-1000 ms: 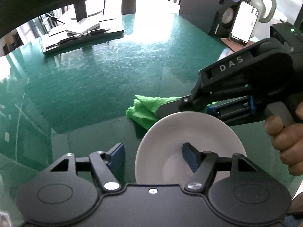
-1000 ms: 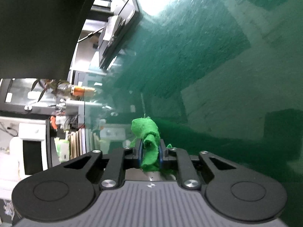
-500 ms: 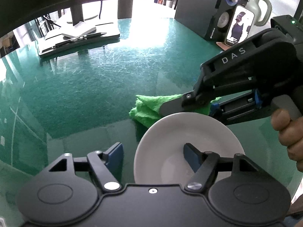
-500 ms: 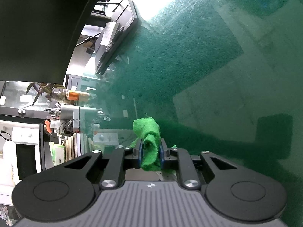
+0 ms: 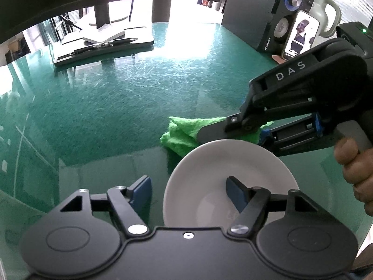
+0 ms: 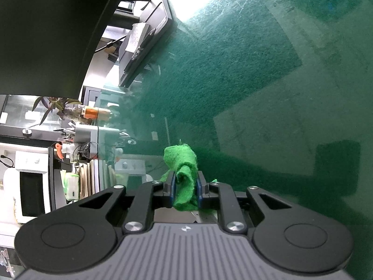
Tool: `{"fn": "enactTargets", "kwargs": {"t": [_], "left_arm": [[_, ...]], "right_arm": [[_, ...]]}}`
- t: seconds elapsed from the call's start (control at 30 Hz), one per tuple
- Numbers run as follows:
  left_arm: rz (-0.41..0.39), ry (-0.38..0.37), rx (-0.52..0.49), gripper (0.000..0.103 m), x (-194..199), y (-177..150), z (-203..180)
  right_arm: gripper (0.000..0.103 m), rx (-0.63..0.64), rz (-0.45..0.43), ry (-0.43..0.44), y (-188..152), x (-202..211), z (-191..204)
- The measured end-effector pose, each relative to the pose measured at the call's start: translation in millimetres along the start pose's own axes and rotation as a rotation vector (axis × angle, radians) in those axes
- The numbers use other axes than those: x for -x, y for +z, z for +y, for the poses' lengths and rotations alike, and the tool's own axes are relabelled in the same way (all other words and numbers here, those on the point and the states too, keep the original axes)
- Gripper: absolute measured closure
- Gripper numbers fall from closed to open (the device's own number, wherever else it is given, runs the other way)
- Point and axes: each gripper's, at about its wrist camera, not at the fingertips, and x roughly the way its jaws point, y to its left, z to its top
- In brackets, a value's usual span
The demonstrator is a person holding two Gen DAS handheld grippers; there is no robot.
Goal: Clean bowl
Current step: 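Wipe the cloth along the bowl's rim with the right gripper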
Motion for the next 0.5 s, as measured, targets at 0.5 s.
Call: {"fn": "enactTargets", "kwargs": {"t": [0.5], "left_arm": [[0.004, -0.021, 0.021, 0.032, 1, 1, 6]], "right_arm": [[0.084, -0.001, 0.000, 0.026, -3, 16, -5]]}}
